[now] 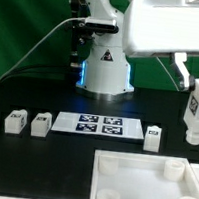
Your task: Assemble one leg
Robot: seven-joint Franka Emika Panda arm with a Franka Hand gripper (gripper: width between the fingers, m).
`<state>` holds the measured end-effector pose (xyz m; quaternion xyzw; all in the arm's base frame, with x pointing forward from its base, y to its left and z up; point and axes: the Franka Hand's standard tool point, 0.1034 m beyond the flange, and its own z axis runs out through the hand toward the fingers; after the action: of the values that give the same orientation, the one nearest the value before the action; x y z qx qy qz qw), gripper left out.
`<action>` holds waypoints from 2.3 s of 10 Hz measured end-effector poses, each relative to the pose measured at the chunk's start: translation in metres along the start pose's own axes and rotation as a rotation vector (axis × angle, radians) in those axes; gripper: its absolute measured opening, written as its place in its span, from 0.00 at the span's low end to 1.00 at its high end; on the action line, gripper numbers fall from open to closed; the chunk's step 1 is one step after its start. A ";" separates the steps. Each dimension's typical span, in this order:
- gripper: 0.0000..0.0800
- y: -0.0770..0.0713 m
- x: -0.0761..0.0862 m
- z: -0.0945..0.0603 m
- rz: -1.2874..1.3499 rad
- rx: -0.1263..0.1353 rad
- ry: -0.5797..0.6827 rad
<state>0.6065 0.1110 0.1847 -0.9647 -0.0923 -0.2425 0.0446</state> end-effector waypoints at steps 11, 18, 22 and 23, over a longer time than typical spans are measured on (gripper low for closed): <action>0.36 0.000 -0.012 0.065 0.021 -0.006 0.143; 0.36 0.006 -0.029 0.078 0.025 -0.010 0.120; 0.36 0.004 -0.038 0.088 0.026 -0.010 0.127; 0.36 0.004 -0.037 0.088 0.026 -0.010 0.128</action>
Offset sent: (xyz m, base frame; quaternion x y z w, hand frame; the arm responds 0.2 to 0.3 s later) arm 0.0000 0.0000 0.0000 0.0000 0.0000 0.0000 1.0000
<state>0.6154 0.1128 0.0893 -0.9486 -0.0755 -0.3034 0.0488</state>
